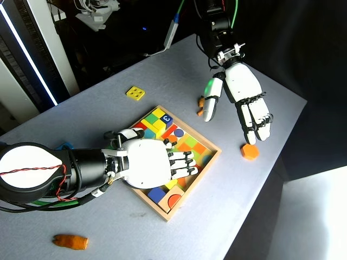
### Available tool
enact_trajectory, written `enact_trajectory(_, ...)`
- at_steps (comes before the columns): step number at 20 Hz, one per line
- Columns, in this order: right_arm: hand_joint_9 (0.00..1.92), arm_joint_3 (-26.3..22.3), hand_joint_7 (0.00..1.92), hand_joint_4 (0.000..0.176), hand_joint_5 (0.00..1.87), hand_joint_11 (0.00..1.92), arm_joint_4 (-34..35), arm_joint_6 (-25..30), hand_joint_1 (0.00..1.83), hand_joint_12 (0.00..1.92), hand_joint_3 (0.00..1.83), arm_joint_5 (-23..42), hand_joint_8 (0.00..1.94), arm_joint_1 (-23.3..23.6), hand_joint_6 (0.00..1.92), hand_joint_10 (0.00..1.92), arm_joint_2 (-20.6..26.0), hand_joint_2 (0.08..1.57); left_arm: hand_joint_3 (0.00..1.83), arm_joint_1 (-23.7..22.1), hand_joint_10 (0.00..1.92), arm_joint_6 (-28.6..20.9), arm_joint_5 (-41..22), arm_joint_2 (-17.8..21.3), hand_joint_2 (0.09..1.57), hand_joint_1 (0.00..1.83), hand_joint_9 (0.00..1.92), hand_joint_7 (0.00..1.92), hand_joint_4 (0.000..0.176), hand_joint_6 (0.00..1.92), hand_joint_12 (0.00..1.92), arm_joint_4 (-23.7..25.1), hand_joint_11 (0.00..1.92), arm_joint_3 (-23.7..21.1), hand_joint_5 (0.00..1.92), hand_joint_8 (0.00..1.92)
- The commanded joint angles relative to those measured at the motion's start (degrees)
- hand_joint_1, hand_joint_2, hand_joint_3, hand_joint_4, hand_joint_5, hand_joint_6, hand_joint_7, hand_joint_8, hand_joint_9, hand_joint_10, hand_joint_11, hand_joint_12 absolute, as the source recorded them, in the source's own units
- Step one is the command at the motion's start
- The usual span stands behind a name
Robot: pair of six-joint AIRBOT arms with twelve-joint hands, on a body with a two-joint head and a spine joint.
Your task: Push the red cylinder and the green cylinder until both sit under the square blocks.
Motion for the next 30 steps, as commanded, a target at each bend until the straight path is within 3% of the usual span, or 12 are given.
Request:
enact_trajectory(1, 0.00, 0.16, 0.02, 0.175, 0.61, 0.01, 0.54, 0.43, 0.31, 0.00, 0.00, 1.58, 0.01, -0.06, 0.01, 0.00, 0.15, 1.06, 0.00, -0.72, 0.00, -0.15, -5.87, 0.07, 1.09, 0.00, 0.02, 0.00, 0.123, 0.00, 0.39, -0.57, 0.00, 0.45, 0.05, 0.00)
enact_trajectory(4, 0.00, 0.17, 0.02, 0.175, 0.63, 0.00, 0.04, 1.01, 0.28, 0.00, 0.00, 2.10, 0.00, 0.01, 0.01, 0.00, 0.33, 1.06, 0.00, -0.61, 0.00, -0.15, -5.84, 0.07, 1.10, 0.00, 0.03, 0.00, 0.126, 0.00, 0.46, -0.58, 0.00, 0.48, 0.05, 0.00)
enact_trajectory(6, 0.00, 0.16, 0.03, 0.169, 0.64, 0.00, -0.23, 1.44, 0.30, 0.00, 0.00, 2.49, 0.00, 0.01, 0.01, 0.00, 0.51, 1.06, 0.00, -0.51, 0.00, -0.15, -5.80, 0.07, 1.10, 0.00, 0.04, 0.00, 0.109, 0.00, 0.55, -0.59, 0.00, 0.48, 0.05, 0.00)
enact_trajectory(8, 0.00, 0.16, 0.04, 0.172, 0.65, 0.01, -0.53, 1.75, 0.31, 0.00, 0.00, 2.85, 0.01, 0.02, 0.01, 0.00, 0.69, 1.06, 0.00, -0.44, 0.00, -0.15, -5.74, 0.07, 1.13, 0.00, 0.04, 0.00, 0.106, 0.00, 0.55, -0.60, 0.00, 0.51, 0.05, 0.00)
enact_trajectory(10, 0.00, 0.15, 0.03, 0.176, 0.64, 0.00, -0.74, 2.11, 0.30, 0.00, 0.00, 3.23, 0.00, 0.02, 0.01, 0.00, 1.10, 1.06, 0.00, -0.33, 0.00, -0.15, -5.74, 0.09, 1.13, 0.00, 0.03, 0.00, 0.119, 0.00, 0.49, -0.61, 0.00, 0.53, 0.05, 0.00)
enact_trajectory(16, 0.00, 0.13, 0.01, 0.176, 0.65, 0.00, -1.90, 3.78, 0.31, 0.00, 0.00, 3.77, 0.00, -0.25, 0.01, 0.00, 2.21, 1.06, 0.00, 0.10, 0.00, -0.15, -5.74, 0.11, 1.13, 0.00, 0.01, 0.01, 0.100, 0.00, 0.27, -0.91, 0.00, 0.54, 0.05, 0.00)
enact_trajectory(17, 0.00, 0.12, 0.02, 0.172, 0.66, 0.00, -1.92, 3.94, 0.32, 0.00, 0.00, 4.09, 0.01, -0.33, 0.01, 0.00, 2.39, 1.06, 0.00, 0.22, 0.00, -0.15, -5.74, 0.11, 1.13, 0.00, 0.01, 0.00, 0.110, 0.00, 0.24, -0.99, 0.00, 0.54, 0.06, 0.00)
enact_trajectory(19, 0.00, 0.11, 0.03, 0.156, 0.68, 0.01, -1.92, 4.24, 0.37, 0.01, 0.00, 4.49, 0.01, -0.49, 0.01, 0.00, 2.69, 1.05, 0.00, 0.41, 0.00, -0.15, -5.74, 0.14, 1.13, 0.00, 0.00, 0.00, 0.105, 0.00, 0.20, -1.08, 0.00, 0.56, 0.06, 0.00)
enact_trajectory(22, 0.00, -0.04, 0.02, 0.156, 0.68, 0.01, -1.92, 4.73, 0.36, 0.01, 0.00, 5.05, 0.00, -0.67, 0.01, 0.00, 3.30, 1.06, 0.00, 0.62, 0.00, -0.15, -5.75, 0.20, 1.13, 0.00, 0.00, 0.01, 0.105, 0.00, 0.20, -1.18, 0.00, 0.57, 0.06, 0.00)
enact_trajectory(24, 0.00, -0.30, 0.03, 0.141, 0.69, 0.01, -1.93, 5.02, 0.38, 0.01, 0.00, 5.42, 0.00, -0.84, 0.01, 0.00, 3.79, 1.05, 0.00, 0.68, 0.00, -0.15, -5.75, 0.22, 1.13, 0.00, 0.00, 0.01, 0.097, 0.00, 0.19, -1.19, 0.00, 0.59, 0.06, 0.00)
enact_trajectory(26, 0.00, -0.73, 0.03, 0.145, 0.69, 0.02, -1.96, 5.08, 0.38, 0.01, 0.00, 5.61, 0.00, -0.93, 0.01, 0.00, 4.24, 1.05, 0.00, 0.78, 0.00, -0.15, -5.75, 0.26, 1.12, 0.00, 0.00, 0.00, 0.101, 0.00, 0.17, -1.29, 0.00, 0.60, 0.05, 0.00)
enact_trajectory(30, 0.00, -1.28, 0.04, 0.148, 0.70, 0.04, -2.88, 5.70, 0.37, 0.03, 0.00, 6.20, 0.00, -0.94, 0.01, 0.00, 4.76, 1.06, 0.00, 1.04, 0.00, -0.15, -5.75, 0.26, 1.10, 0.00, 0.00, 0.00, 0.088, 0.00, 0.14, -1.37, 0.00, 0.65, 0.05, 0.00)
